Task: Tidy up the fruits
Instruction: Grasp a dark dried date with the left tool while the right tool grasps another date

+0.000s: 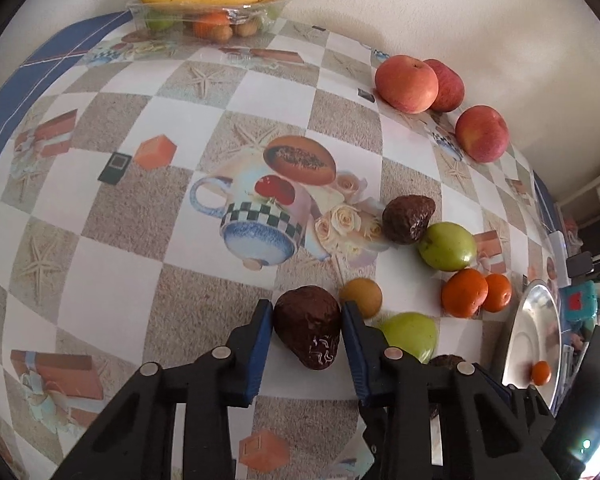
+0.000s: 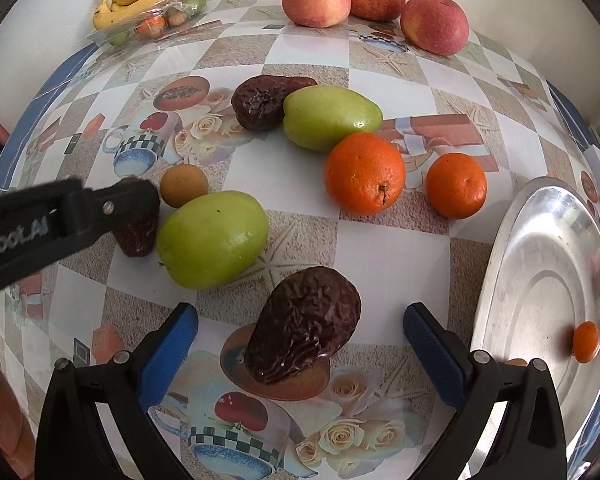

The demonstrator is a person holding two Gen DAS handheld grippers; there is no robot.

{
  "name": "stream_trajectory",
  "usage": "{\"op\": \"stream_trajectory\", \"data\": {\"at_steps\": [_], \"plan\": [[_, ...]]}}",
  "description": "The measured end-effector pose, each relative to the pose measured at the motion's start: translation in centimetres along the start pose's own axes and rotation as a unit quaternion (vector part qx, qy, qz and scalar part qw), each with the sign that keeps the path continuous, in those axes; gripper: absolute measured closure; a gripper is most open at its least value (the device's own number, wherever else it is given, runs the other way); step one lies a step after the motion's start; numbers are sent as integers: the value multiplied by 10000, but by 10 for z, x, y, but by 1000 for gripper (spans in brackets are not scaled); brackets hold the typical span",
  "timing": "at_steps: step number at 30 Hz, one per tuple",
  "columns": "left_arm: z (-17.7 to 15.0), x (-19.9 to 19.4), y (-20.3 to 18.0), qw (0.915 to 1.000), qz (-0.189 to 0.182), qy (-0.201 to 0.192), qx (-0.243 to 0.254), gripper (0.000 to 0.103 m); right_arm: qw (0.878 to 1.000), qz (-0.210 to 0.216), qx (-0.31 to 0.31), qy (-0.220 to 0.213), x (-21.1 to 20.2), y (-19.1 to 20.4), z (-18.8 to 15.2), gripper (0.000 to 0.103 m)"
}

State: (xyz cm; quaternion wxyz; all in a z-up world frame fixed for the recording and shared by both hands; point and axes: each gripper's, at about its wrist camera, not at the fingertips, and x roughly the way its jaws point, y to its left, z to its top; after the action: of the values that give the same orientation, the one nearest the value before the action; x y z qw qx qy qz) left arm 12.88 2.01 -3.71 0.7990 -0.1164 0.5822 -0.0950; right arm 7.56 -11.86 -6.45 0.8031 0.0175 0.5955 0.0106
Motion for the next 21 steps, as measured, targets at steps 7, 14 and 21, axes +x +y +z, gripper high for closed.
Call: {"op": "stream_trajectory", "data": {"at_steps": [7,14,21], "plan": [[-5,-17,16,9995,282,-40,-113,66,9999,-28,165,17,5,0,3,0],[-9,-17,32,9993,190,48,-334,66,9996,-26,232,-150,3,2,-5,0],[-8,-8,32,9988,106,179,-446,66,9997,-4,259,-52,4,3,-7,0]]}}
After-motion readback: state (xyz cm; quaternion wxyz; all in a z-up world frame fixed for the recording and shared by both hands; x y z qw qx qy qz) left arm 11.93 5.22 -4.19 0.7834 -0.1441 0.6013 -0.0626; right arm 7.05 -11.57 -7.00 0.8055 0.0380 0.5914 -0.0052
